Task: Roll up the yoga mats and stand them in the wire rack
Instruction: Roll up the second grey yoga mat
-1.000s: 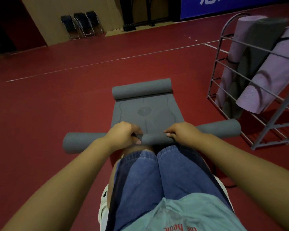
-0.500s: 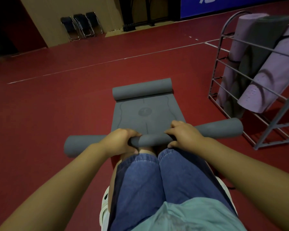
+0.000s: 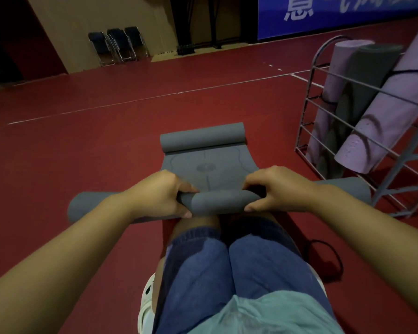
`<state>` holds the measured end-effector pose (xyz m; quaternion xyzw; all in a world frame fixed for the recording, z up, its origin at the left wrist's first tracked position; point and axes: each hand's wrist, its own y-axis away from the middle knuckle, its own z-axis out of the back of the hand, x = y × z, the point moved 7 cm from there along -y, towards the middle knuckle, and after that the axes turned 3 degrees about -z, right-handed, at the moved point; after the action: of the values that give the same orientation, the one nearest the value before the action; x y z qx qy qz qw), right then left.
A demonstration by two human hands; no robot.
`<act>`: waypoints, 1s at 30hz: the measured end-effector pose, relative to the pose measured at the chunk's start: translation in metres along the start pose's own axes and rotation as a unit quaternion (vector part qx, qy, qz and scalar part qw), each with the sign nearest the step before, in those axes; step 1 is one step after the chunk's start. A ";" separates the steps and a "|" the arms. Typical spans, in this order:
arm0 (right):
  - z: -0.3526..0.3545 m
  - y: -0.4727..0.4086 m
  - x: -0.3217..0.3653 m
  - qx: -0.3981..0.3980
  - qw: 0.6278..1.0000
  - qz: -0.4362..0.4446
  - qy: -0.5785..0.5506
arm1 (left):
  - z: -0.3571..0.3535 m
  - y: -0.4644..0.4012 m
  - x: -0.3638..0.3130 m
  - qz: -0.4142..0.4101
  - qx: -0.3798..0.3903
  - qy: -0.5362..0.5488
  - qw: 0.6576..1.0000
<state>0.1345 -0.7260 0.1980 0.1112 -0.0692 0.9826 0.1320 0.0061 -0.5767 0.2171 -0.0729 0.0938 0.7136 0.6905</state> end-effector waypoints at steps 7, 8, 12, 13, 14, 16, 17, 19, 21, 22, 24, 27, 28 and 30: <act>-0.032 0.044 0.028 0.116 0.990 -0.008 -0.085 | -0.056 0.056 -0.024 0.016 0.062 0.059 0.996; -0.047 0.048 0.029 0.136 0.988 -0.011 -0.076 | -0.071 0.058 -0.023 0.016 0.073 0.063 0.995; -0.073 0.054 0.017 0.167 0.977 -0.055 -0.116 | -0.098 0.054 -0.014 0.024 0.086 0.106 0.990; -0.072 0.052 0.015 0.173 0.975 -0.059 -0.123 | -0.099 0.052 -0.011 0.022 0.095 0.106 0.990; -0.072 0.048 0.015 0.181 0.974 -0.060 -0.126 | -0.100 0.051 -0.009 0.016 0.106 0.104 0.989; -0.073 0.039 0.014 0.199 0.970 -0.063 -0.125 | -0.102 0.048 -0.005 0.007 0.120 0.098 0.988; -0.075 0.035 0.014 0.208 0.968 -0.064 -0.127 | -0.105 0.048 -0.002 0.007 0.123 0.084 0.989; -0.080 0.031 0.013 0.220 0.963 -0.071 -0.136 | -0.108 0.049 0.000 0.000 0.121 0.052 0.991; -0.082 0.031 0.013 0.235 0.958 -0.086 -0.143 | -0.109 0.049 -0.001 -0.003 0.125 0.073 0.989; -0.083 0.030 0.013 0.240 0.958 -0.085 -0.134 | -0.109 0.048 -0.002 -0.004 0.130 0.086 0.988; -0.080 0.028 0.013 0.240 0.964 -0.075 -0.092 | -0.109 0.043 -0.002 0.002 0.141 0.100 0.985; -0.071 0.029 0.018 0.227 0.971 -0.075 -0.016 | -0.111 0.036 0.003 0.024 0.165 0.131 0.977; -0.065 0.031 0.025 0.204 0.976 -0.068 0.031 | -0.112 0.034 0.004 0.028 0.170 0.141 0.975; -0.055 0.036 0.046 0.129 0.983 -0.042 0.123 | -0.111 0.031 0.006 0.034 0.178 0.162 0.970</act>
<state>0.0706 -0.7398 0.1515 0.0081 0.0796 0.9830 0.1654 -0.0280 -0.5974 0.1085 -0.0598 0.3323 0.6871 0.6434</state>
